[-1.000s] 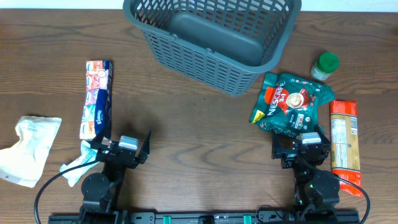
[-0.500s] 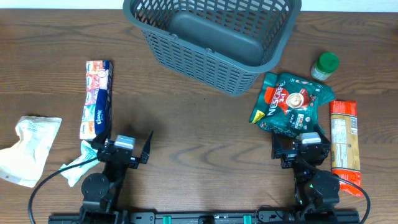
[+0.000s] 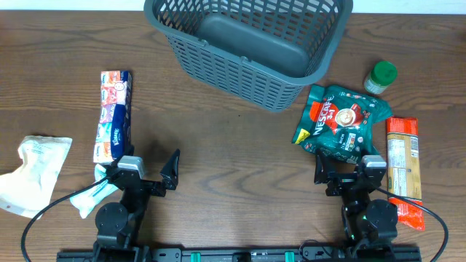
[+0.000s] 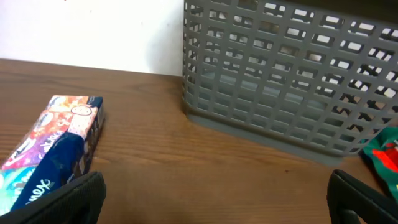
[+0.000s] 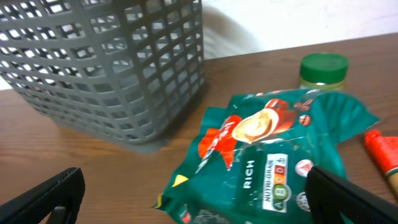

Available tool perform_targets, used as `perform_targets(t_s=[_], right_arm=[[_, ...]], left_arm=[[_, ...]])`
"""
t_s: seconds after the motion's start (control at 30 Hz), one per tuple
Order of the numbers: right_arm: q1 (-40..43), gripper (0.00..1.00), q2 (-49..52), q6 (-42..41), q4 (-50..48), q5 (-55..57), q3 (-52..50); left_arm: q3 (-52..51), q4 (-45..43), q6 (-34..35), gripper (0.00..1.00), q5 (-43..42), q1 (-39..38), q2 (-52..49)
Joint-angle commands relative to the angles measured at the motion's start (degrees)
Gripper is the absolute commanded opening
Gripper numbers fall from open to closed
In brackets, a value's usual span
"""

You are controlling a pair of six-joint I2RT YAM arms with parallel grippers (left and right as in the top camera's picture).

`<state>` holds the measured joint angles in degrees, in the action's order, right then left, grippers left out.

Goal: Pack container

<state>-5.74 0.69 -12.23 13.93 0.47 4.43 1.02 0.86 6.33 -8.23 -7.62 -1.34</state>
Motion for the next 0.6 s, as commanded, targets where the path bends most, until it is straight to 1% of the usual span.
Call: perform_targets(t_s=[0.0,0.1,0.2,0.3,0.4,0.57], right_arm=[[-0.6,0.99,-0.3,-4.0,0.2,-4.5,-0.1],[-0.6,0.99,0.1,-4.1,0.2,-8.5,0.0],[-0.6,0.99,1.5,-4.1,1.4,-13.1,1.9],[-0.6,0.99,4.2,-4.1,5.9,-13.9,6.8],[-0.6,0.99,9.4,-4.0,12.1,-15.2,14.6],[-0.6,0.99,22.7,-4.0,23.2,-20.5,30.2]], left_arm=[[-0.7,1.9,3.7,0.99,-1.9,-0.2,-0.1],[0.8,3.6,4.1,0.99,-3.1,-0.2,-0.3],[7.3,10.6,4.3,0.99,-3.3,-0.2,-2.3],[17.2,18.5,4.3,0.99,-3.1,-0.2,-6.8],[29.2,26.6,4.3,0.99,-3.2,-0.2,-14.3],[49.2,39.0,4.3,0.99,-3.2,-0.2,-29.2]])
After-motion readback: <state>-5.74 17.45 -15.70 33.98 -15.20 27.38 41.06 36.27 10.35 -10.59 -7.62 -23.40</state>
